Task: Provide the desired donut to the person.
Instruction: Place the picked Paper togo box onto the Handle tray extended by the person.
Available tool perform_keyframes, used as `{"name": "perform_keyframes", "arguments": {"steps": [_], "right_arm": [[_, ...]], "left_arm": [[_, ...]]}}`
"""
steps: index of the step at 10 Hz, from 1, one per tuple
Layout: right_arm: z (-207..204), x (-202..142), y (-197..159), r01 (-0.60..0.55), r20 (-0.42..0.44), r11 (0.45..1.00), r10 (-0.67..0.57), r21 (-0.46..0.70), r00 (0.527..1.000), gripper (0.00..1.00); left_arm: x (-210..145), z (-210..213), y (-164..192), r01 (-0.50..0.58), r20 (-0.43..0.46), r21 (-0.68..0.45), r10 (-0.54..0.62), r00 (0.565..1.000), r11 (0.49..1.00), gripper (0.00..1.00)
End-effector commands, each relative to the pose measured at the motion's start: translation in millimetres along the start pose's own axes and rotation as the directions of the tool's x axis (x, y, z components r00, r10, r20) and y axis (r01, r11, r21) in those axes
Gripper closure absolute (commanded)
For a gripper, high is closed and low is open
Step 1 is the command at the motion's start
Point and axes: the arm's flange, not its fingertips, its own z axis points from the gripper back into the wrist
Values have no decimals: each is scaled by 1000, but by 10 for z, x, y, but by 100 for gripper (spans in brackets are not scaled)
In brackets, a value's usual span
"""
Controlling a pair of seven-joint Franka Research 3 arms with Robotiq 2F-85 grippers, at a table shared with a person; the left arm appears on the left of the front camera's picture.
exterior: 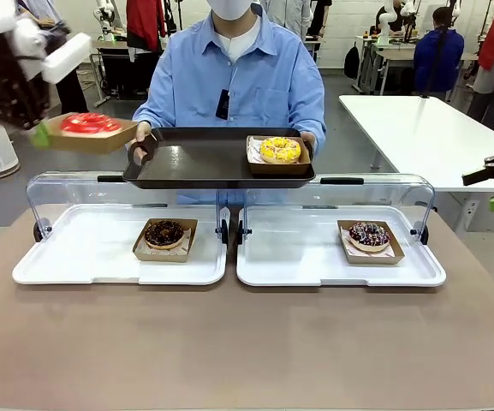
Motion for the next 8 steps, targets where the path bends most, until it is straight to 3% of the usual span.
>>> {"name": "perform_keyframes", "arguments": {"steps": [1,5,8], "right_arm": [[-8,-3,3,5,1,1000,-5,-1,1000,0],[-8,-3,3,5,1,1000,-5,-1,1000,0],[-8,-3,3,5,1,1000,-5,-1,1000,0]], "left_arm": [[184,145,380,-35,5,47,35,999,998,99],[662,-245,1020,-68,6,21,68,998,997,99],[989,-707,1242,-53,22,-30,54,998,998,99]]}}
